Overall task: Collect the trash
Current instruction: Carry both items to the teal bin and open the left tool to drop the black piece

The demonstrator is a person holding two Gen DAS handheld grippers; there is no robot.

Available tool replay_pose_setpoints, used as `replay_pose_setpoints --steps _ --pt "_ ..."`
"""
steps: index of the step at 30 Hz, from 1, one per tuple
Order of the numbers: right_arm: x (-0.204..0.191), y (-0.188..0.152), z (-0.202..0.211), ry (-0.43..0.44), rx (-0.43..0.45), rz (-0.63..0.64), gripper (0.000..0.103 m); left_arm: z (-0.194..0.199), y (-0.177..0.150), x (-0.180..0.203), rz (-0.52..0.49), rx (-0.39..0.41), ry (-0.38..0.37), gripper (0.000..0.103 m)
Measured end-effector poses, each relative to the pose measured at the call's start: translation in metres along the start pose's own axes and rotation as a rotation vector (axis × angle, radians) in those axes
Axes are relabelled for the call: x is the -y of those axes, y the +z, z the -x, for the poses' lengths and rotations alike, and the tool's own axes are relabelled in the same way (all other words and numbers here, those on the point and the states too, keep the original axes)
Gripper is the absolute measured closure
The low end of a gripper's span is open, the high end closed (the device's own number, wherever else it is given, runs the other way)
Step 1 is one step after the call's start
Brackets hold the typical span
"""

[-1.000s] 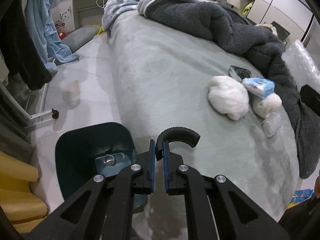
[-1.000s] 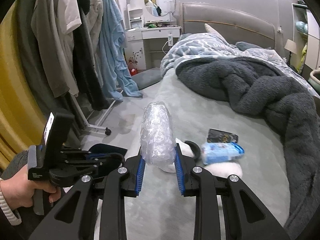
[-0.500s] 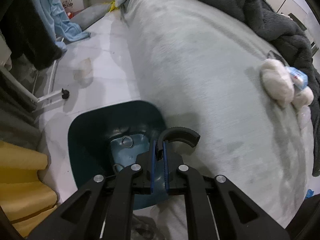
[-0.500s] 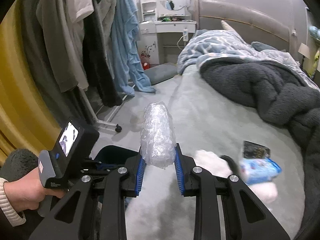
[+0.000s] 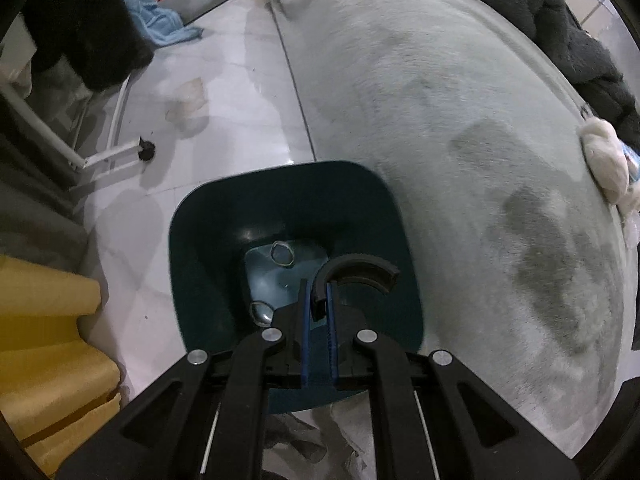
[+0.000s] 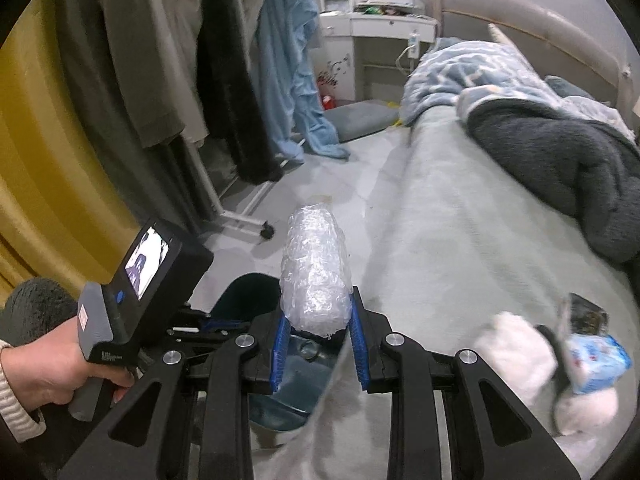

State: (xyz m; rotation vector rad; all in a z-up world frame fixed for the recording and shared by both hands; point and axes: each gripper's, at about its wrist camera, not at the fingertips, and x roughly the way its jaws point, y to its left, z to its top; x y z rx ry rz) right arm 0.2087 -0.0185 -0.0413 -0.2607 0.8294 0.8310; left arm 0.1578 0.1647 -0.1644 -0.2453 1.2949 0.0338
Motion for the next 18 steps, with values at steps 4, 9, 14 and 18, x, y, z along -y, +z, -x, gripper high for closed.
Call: replay_pose_setpoints --steps 4,9,14,18 --pt "-0.017 0.000 -0.022 0.022 -0.045 0.024 0.075 -0.002 -0.002 -0.016 0.023 -0.019 -0.011 0.094" --pt "-0.026 -0.006 -0.052 0.027 -0.118 0.043 0.075 -0.010 -0.009 -0.036 0.045 -0.070 -0.017 0.094" --pt "-0.029 -0.013 -0.074 0.040 -0.178 0.038 0.075 -0.013 -0.011 -0.049 0.043 -0.092 -0.006 0.093" --pt "-0.033 -0.015 -0.089 0.040 -0.219 0.037 0.075 -0.012 -0.014 -0.055 0.046 -0.105 -0.028 0.080"
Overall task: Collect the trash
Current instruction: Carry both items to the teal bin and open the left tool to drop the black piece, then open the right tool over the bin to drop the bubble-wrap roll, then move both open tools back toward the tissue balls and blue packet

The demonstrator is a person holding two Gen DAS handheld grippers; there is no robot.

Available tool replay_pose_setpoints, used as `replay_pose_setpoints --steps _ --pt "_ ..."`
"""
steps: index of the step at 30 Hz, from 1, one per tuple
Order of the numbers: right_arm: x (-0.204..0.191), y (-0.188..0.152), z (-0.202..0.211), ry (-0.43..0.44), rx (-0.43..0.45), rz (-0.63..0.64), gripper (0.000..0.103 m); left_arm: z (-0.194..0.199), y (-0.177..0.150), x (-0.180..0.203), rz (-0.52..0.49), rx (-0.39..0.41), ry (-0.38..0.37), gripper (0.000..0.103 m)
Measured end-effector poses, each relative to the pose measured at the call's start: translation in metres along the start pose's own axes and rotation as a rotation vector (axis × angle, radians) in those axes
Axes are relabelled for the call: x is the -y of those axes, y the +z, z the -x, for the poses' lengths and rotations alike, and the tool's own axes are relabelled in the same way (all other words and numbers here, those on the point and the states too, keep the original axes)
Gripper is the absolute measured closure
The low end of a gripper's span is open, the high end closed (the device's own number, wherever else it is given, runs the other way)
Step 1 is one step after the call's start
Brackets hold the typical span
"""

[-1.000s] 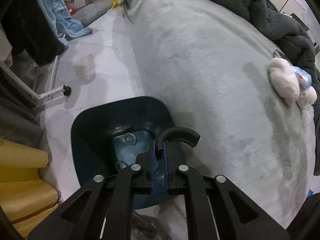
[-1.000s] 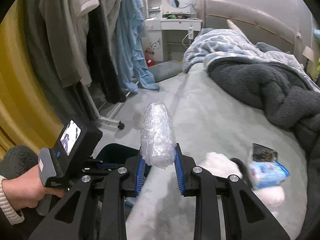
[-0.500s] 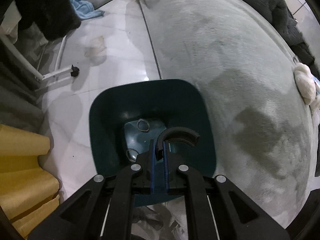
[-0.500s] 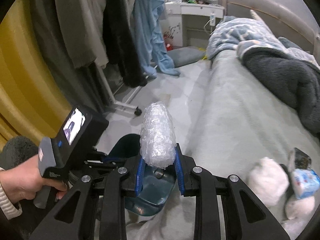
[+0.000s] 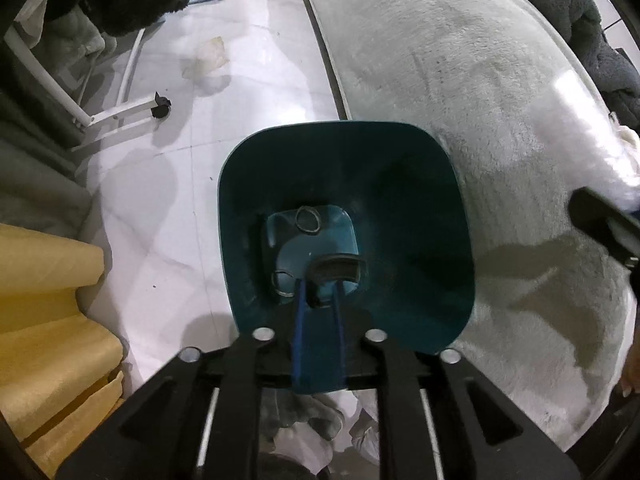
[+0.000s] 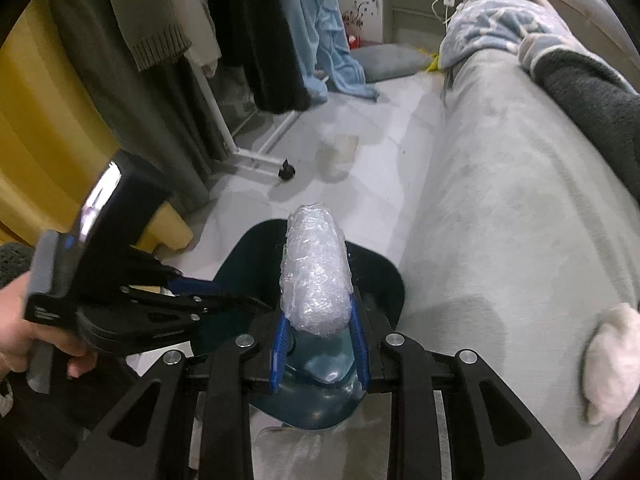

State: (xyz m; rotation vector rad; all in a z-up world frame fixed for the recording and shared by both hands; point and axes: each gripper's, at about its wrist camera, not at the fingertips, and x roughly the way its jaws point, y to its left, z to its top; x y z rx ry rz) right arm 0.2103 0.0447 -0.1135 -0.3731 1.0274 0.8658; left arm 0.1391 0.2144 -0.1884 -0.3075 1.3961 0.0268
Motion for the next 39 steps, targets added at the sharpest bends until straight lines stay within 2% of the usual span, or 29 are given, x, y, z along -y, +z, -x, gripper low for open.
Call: replay_pose_setpoints --steps 1,7,10,16,20,29,31,35,39 --pt "-0.001 -0.001 -0.004 0.000 -0.011 0.000 0.075 0.000 0.000 -0.001 -0.002 -0.001 -0.004 0.072" --pt "-0.004 -0.005 -0.031 -0.014 -0.081 0.000 0.075 0.017 -0.003 -0.007 -0.023 0.047 -0.005 0.045" --pt "-0.005 -0.008 -0.042 -0.016 -0.110 -0.002 0.075 0.032 -0.002 -0.011 -0.032 0.101 0.003 0.036" --pt "-0.008 -0.015 -0.059 -0.020 -0.161 -0.006 0.075 0.059 -0.002 -0.014 -0.037 0.212 0.033 0.025" --pt "-0.010 -0.019 -0.067 -0.024 -0.191 -0.009 0.075 0.080 -0.003 -0.013 -0.046 0.323 0.040 0.015" --pt "-0.015 -0.022 -0.074 -0.027 -0.227 -0.007 0.073 0.116 0.000 -0.008 -0.086 0.491 0.108 0.008" --pt "-0.014 -0.023 -0.075 -0.031 -0.233 -0.009 0.059 0.126 0.001 -0.007 -0.087 0.533 0.117 0.007" --pt "-0.013 -0.024 -0.075 -0.037 -0.238 -0.008 0.050 0.141 0.001 -0.005 -0.094 0.605 0.105 0.007" --pt "-0.014 -0.024 -0.073 -0.031 -0.231 -0.008 0.039 0.151 0.000 0.002 -0.108 0.642 0.082 0.006"
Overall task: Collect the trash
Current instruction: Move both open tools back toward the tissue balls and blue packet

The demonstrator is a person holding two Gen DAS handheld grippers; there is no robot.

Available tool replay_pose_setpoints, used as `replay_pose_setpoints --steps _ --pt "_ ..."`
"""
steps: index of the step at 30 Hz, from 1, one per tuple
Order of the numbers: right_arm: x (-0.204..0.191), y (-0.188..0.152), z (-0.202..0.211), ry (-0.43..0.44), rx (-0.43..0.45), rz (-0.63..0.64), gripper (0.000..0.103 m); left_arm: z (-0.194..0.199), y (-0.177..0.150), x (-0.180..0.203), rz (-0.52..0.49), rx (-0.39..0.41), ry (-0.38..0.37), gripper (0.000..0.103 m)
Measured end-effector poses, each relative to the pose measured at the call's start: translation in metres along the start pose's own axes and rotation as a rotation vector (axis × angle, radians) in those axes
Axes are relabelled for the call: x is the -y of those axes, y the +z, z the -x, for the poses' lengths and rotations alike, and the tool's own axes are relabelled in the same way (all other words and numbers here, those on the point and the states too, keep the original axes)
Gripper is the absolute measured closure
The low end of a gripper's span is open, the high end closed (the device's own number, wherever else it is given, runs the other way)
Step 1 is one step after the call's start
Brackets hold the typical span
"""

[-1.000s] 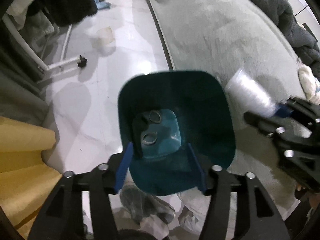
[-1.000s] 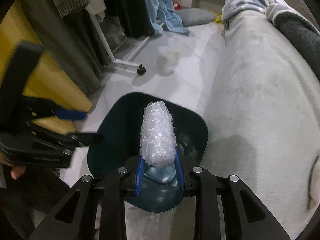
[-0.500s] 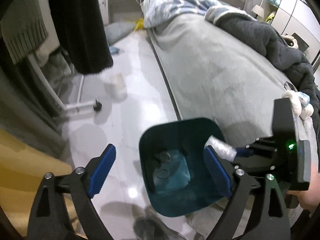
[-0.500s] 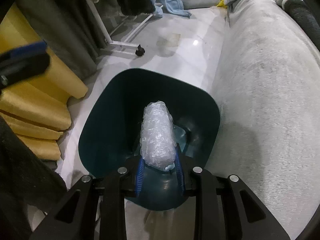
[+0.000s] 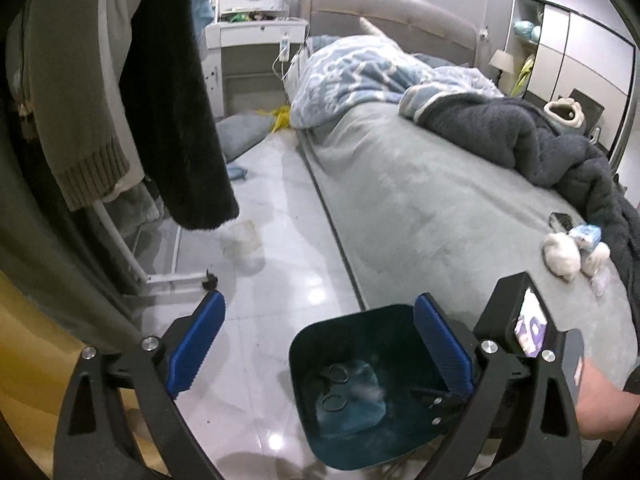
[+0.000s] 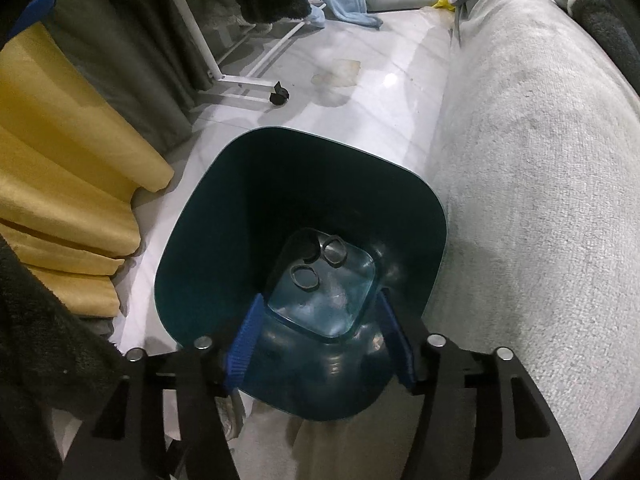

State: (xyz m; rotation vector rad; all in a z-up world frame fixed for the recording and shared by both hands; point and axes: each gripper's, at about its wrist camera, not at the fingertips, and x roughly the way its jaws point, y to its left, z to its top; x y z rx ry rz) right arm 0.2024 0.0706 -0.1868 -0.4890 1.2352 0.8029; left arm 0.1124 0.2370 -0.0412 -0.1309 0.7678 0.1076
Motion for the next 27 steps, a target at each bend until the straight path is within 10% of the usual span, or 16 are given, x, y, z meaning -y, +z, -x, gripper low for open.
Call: replay_pose_setpoints --steps 11,27 --pt "0.000 0.008 0.052 0.001 0.151 -0.015 0.018 0.034 0.018 0.026 -0.053 0.157 -0.041 0.005" --pt "0.045 -0.023 0.140 -0.076 0.382 -0.067 0.013 0.046 0.034 0.080 -0.060 0.223 -0.153 0.005"
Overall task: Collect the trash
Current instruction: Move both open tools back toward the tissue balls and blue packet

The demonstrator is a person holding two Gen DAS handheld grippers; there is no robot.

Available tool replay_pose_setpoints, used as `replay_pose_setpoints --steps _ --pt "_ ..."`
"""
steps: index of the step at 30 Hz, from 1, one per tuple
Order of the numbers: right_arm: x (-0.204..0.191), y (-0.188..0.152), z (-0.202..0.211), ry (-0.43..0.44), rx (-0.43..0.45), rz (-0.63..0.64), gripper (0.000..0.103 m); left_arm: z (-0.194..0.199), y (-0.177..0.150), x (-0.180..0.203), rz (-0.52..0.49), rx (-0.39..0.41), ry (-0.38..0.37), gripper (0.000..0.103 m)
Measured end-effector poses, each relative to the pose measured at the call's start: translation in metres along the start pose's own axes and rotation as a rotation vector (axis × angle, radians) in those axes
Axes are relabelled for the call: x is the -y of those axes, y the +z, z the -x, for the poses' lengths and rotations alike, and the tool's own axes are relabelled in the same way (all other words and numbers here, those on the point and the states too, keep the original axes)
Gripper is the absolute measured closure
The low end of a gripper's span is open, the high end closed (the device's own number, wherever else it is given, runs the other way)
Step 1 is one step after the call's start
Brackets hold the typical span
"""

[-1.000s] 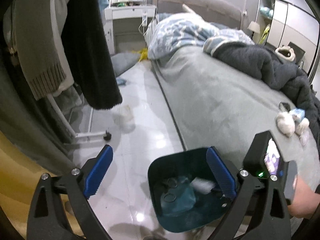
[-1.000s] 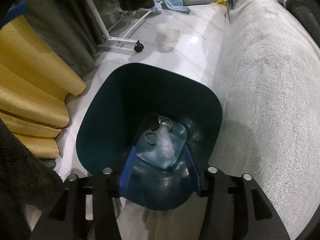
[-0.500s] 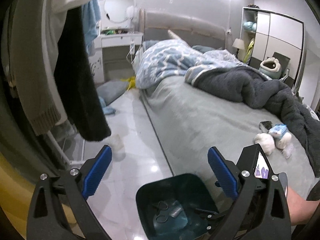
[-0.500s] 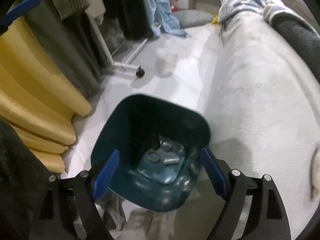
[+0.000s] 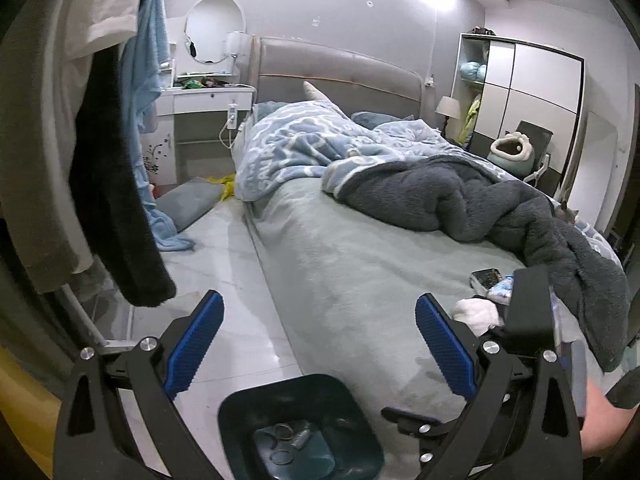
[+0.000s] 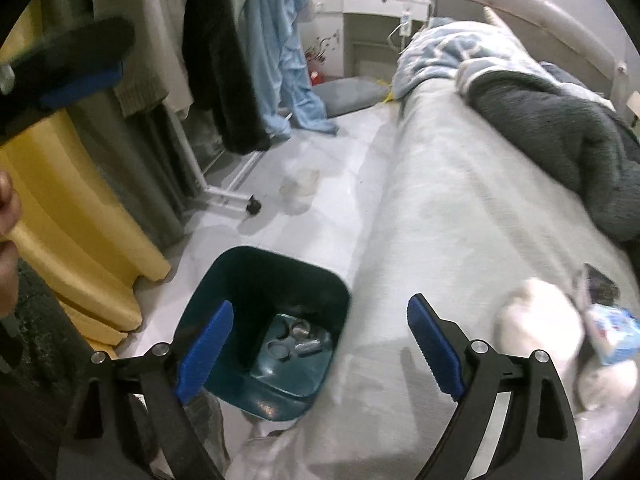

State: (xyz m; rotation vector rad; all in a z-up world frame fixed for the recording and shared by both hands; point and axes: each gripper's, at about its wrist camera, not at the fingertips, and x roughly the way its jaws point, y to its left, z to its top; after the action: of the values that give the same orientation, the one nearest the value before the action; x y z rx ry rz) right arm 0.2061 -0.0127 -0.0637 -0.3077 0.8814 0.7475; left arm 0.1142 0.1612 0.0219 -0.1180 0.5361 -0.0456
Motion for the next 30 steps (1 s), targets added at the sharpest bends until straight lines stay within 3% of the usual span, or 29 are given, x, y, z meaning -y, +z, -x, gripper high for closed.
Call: replay_pose_setpoints --steps 11,24,30 --pt "0.054 -0.013 0.046 -0.101 0.068 -0.038 0.012 -0.027 0.000 0.043 -0.016 -0.055 -0.087 0.005" --pt "0.118 -0.030 0.083 -0.211 0.045 -0.050 0.007 -0.066 -0.012 0.099 -0.055 -0.143 -0.259 0.005" --pt "0.155 -0.035 0.095 -0.226 0.046 -0.103 0.006 -0.087 -0.019 0.121 -0.071 -0.178 -0.298 0.005"
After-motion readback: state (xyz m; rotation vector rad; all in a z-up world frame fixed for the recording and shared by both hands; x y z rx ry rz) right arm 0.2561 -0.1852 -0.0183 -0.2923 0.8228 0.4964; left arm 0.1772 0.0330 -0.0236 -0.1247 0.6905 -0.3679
